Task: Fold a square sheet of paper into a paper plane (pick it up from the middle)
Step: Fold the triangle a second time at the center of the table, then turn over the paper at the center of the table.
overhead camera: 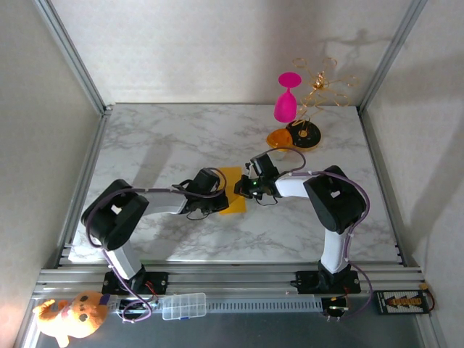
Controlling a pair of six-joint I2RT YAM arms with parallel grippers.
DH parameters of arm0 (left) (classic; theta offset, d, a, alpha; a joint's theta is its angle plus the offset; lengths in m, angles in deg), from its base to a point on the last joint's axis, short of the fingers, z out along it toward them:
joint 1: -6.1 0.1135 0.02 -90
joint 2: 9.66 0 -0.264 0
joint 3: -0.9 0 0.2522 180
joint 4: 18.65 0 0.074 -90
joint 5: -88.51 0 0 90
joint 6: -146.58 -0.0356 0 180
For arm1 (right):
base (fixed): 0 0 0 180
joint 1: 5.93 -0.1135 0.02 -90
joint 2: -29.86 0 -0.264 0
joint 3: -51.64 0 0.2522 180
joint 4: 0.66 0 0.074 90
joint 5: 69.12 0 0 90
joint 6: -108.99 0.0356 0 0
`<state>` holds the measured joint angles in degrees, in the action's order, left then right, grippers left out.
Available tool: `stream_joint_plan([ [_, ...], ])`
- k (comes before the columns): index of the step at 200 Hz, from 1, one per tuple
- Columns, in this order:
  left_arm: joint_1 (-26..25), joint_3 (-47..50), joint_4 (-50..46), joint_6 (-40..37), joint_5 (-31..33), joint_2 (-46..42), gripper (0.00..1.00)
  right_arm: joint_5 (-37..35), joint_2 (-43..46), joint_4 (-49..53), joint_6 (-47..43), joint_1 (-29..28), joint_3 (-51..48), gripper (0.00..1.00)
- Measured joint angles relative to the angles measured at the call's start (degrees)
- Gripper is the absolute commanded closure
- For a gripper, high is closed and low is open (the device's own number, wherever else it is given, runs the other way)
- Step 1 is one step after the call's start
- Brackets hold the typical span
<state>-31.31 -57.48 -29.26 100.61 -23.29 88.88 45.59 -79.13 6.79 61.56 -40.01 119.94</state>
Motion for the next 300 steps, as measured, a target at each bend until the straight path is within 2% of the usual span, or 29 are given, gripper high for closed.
stream_joint_plan([
  [75,-0.1,0.9,-14.5,-5.3,0.0,-6.0,0.99,0.5,-0.3,1.3,0.0,0.0,0.9,0.98],
  [111,-0.3,-2.1,-19.8,-5.2,1.1,-7.7,0.95,0.6,-0.3,1.8,-0.5,0.0,1.2,0.96],
  [132,-0.3,-5.1,-18.0,-3.6,3.0,-8.7,0.85,0.4,-0.3,3.0,-0.7,0.0,2.2,0.89],
  [176,0.6,-7.9,-12.2,0.9,8.1,-8.4,0.81,-2.6,4.5,3.6,0.9,0.0,2.4,0.74],
  [224,1.3,-8.2,-7.9,3.7,8.7,-3.5,0.89,-7.5,12.5,2.7,5.3,0.1,-0.7,0.64],
  [300,1.5,-9.5,-5.5,6.3,12.7,2.2,0.99,-8.2,10.6,3.4,11.0,0.0,-3.6,0.63],
])
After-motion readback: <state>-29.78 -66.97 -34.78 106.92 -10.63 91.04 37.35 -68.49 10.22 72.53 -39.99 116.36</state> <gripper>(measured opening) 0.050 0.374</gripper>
